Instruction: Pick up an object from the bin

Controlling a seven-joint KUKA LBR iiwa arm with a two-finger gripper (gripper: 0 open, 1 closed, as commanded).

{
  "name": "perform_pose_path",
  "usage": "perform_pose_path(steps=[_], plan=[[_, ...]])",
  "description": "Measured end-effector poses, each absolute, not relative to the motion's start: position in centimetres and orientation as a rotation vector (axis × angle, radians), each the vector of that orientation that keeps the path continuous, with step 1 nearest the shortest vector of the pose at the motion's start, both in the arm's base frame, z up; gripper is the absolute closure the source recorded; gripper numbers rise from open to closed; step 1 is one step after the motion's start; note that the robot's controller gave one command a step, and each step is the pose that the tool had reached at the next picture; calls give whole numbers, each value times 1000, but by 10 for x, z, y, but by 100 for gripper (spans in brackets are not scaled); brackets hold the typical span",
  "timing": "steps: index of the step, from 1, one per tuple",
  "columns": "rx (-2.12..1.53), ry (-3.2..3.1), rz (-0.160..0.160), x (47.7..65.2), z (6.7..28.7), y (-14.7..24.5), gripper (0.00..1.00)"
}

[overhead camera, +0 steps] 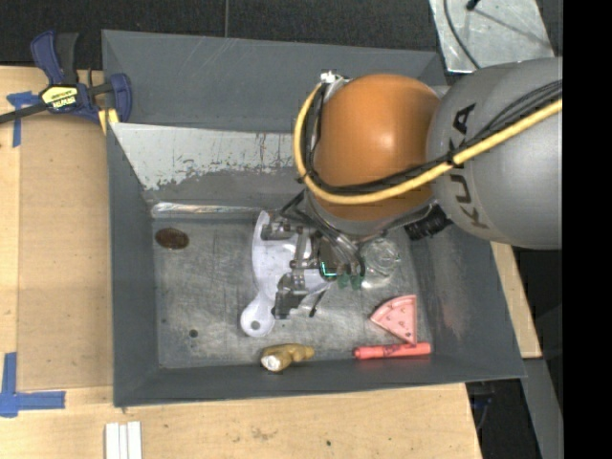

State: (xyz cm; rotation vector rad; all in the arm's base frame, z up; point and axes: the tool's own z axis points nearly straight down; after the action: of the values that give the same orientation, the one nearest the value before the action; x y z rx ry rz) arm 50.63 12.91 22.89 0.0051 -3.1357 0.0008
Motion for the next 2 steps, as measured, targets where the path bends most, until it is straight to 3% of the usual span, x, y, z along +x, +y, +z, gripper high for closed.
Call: perform_pose_path(steps=[1,2], plan=[[0,-3144,-1,508,233,128,0],[173,-3143,-1,513,200,125,0]])
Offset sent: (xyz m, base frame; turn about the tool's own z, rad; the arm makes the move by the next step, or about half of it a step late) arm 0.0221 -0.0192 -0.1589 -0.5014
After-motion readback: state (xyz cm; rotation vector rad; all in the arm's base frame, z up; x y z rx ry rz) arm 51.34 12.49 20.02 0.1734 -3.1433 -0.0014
